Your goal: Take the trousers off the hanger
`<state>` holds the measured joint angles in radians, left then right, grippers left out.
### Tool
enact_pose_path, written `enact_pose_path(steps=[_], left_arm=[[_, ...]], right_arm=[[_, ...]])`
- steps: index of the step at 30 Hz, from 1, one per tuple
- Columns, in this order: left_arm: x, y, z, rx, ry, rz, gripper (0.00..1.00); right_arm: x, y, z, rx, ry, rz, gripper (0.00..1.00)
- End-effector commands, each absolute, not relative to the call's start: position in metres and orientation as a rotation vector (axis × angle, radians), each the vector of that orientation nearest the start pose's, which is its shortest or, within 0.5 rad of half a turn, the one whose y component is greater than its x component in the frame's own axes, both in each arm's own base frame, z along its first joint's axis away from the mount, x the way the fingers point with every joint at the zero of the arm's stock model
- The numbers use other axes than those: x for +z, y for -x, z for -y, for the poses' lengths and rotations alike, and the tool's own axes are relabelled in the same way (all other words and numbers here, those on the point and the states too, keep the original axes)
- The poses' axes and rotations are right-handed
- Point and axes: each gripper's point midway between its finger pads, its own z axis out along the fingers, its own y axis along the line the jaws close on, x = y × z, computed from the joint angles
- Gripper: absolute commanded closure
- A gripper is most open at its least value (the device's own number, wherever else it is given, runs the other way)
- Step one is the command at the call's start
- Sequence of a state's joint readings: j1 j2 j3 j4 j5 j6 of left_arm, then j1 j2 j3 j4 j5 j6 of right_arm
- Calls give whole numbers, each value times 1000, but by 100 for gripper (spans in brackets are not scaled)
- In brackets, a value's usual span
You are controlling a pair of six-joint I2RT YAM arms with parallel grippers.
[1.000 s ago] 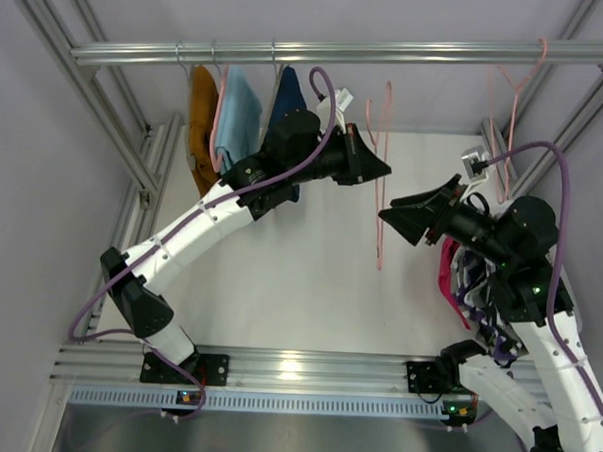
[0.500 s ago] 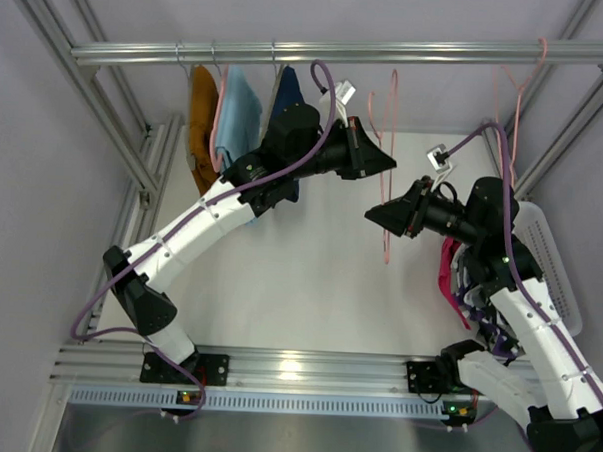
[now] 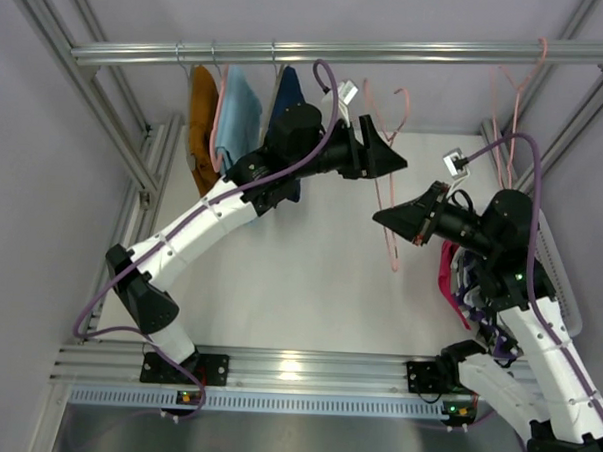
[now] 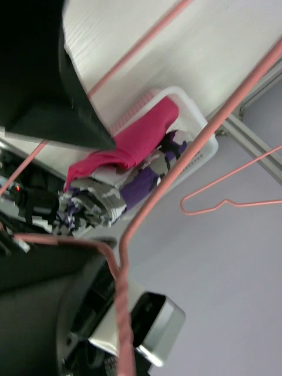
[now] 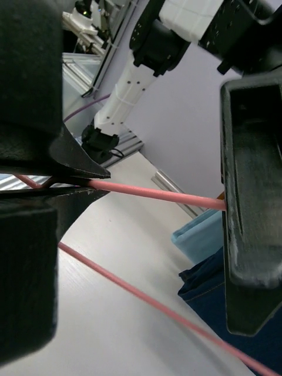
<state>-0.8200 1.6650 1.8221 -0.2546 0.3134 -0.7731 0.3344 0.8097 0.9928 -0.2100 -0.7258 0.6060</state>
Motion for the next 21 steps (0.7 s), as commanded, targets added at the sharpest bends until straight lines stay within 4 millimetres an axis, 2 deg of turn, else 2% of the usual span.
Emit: enact_pose_path(steps=[1, 3, 4, 5, 10, 13, 15, 18, 19, 21], left_arm=[[451, -280, 411, -1413, -342, -1746, 19], [445, -280, 405, -1380, -354, -1755, 9], [450, -278, 400, -1374, -355, -1738, 6], [447, -278, 396, -1353, -373, -1733, 1], [467, -266, 374, -1259, -460, -1620, 1], [473, -271, 354, -1134, -445, -1585, 1], [470, -273, 345, -1086, -445, -1576, 1], [479, -264, 339, -1099, -473, -1530, 1], [482, -259, 339, -1119, -491, -1515, 1], [492, -248, 339, -1164, -530, -1482, 1]], right_arm=[[393, -192, -205, 1335, 347, -1653, 100], [391, -197, -200, 1345, 307, -1656, 100], [388, -196, -199, 1369, 288, -1669, 100], [388, -197, -198, 1371, 282, -1667, 100], [382, -206, -190, 1339, 227, -1705, 100], [379, -212, -181, 1264, 207, -1727, 100], [378, -213, -178, 1231, 207, -1736, 100], [378, -214, -173, 1171, 212, -1749, 100], [384, -219, -168, 1107, 213, -1733, 100], [382, -223, -159, 1017, 211, -1751, 100]])
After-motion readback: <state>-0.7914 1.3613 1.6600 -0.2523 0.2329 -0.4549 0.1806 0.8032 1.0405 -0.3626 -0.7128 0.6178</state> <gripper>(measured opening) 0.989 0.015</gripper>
